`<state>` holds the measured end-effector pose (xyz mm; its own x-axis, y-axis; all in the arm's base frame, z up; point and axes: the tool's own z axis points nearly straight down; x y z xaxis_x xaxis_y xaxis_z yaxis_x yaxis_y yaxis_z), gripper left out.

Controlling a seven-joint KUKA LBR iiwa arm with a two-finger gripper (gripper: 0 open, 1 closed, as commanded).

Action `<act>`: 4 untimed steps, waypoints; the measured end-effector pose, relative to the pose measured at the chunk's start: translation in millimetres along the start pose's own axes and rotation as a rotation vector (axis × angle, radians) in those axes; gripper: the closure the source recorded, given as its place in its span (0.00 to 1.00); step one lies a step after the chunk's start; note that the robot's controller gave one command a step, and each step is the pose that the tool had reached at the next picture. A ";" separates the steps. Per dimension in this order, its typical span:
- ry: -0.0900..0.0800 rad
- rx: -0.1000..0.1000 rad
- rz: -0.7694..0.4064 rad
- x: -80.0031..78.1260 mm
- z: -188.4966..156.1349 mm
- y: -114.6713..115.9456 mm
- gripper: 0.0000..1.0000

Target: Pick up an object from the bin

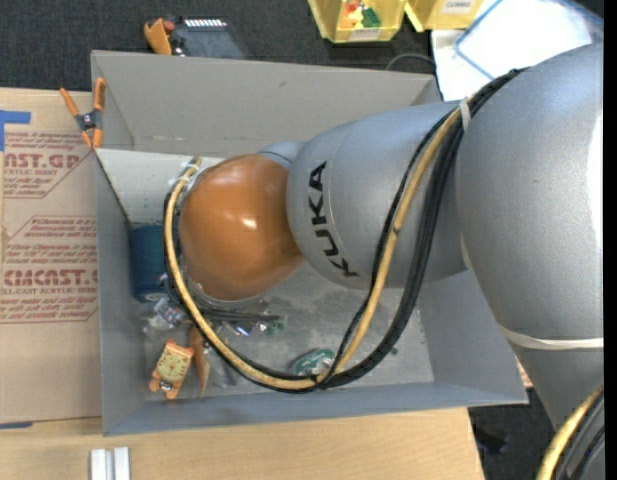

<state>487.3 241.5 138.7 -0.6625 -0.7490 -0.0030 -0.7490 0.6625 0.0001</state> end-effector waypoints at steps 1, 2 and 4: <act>0.002 -0.001 -0.082 -7.3 72.4 -11.6 0.00; -0.013 0.005 -0.505 -11.0 68.0 -0.7 1.00; -0.016 0.003 -0.504 -11.4 40.9 0.5 1.00</act>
Offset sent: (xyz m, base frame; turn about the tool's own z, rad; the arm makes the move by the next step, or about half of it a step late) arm 0.0074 0.0059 -0.0687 -0.5075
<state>494.6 250.4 97.9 -0.2184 -0.9757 -0.0171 -0.9758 0.2185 -0.0085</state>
